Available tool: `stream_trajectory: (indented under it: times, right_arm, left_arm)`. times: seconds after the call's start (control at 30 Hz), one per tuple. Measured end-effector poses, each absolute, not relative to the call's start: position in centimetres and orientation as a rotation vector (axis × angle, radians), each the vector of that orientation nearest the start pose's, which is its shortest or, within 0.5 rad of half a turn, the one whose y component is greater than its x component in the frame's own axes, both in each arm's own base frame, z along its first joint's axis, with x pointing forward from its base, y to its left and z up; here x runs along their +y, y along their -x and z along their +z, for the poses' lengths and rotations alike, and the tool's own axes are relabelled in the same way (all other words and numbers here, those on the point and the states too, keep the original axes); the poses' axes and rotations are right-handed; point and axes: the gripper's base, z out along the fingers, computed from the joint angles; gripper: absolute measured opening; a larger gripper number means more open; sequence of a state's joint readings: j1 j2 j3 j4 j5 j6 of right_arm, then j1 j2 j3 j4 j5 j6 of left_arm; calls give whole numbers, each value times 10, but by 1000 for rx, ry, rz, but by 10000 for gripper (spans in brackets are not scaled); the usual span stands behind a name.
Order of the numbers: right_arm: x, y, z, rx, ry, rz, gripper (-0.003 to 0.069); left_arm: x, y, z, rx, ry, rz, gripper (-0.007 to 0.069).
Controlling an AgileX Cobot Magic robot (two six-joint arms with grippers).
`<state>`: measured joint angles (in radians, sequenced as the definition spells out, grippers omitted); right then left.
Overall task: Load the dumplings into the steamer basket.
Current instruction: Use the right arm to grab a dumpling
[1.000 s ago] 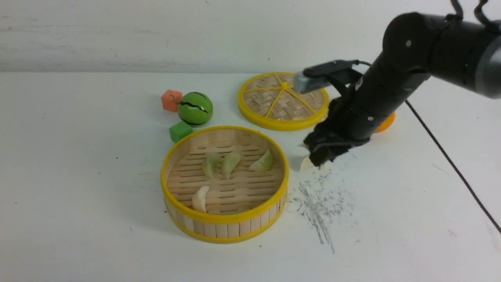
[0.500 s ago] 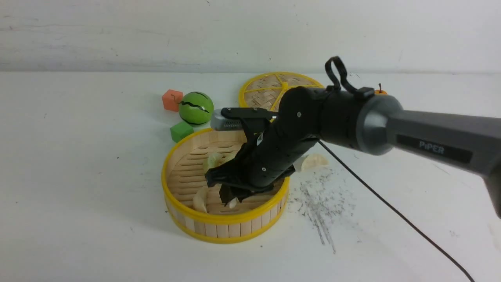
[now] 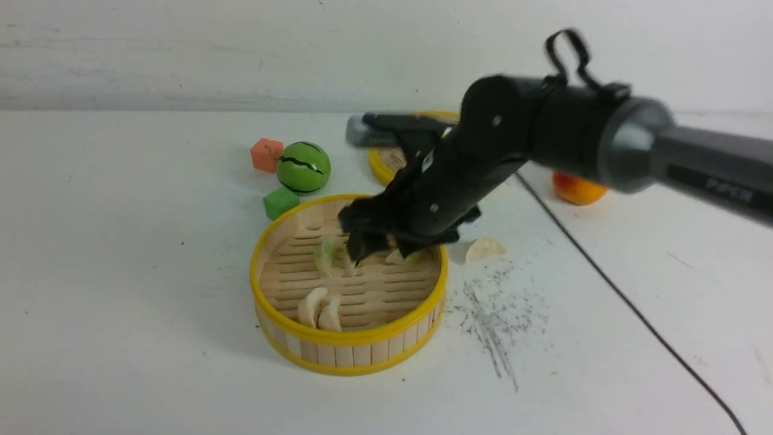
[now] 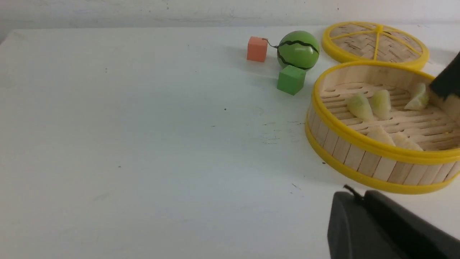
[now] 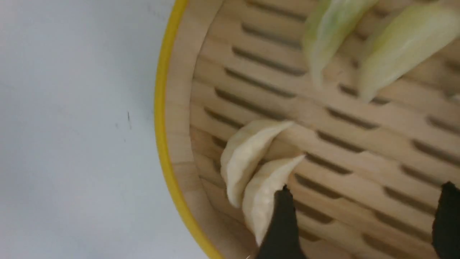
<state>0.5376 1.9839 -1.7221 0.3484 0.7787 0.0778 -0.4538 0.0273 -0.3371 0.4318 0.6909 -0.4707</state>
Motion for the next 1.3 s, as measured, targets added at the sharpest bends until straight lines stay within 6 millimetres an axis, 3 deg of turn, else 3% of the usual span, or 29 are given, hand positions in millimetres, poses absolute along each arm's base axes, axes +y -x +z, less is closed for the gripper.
stream_trajectory:
  times: [0.1, 0.2, 0.27, 0.47, 0.8, 0.97, 1.07, 1.13, 1.2, 1.3]
  right_arm:
    - [205, -398, 296, 2501, 187, 569, 519]
    - [176, -416, 286, 2517, 88, 473, 505]
    - [163, -428, 266, 2561, 29, 439, 494]
    - [163, -451, 205, 2621, -117, 433, 477]
    - [168, -466, 163, 2593, -193, 434, 456]
    - [169, -466, 160, 2600, -136, 407, 356]
    - [168, -466, 159, 2612, -58, 371, 181]
    - [168, -465, 158, 2616, -38, 365, 118]
    - [169, -462, 159, 2643, 31, 348, 6]
    - [170, -453, 166, 2708, 120, 326, -19]
  left_arm:
    - [9, -35, 266, 1797, -103, -188, 37]
    - [9, -35, 266, 1794, -104, -192, 39]
    - [9, -35, 266, 1794, -103, -194, 39]
    - [9, -35, 266, 1794, -103, -194, 46]
    - [9, -35, 266, 1794, -103, -194, 57]
    - [9, -35, 266, 1794, -103, -194, 57]
    - [9, -35, 266, 1794, -103, -194, 59]
    - [9, -35, 266, 1794, -103, -194, 60]
    - [9, -35, 266, 1794, -103, -194, 64]
    - [9, -35, 266, 1794, -103, -194, 67]
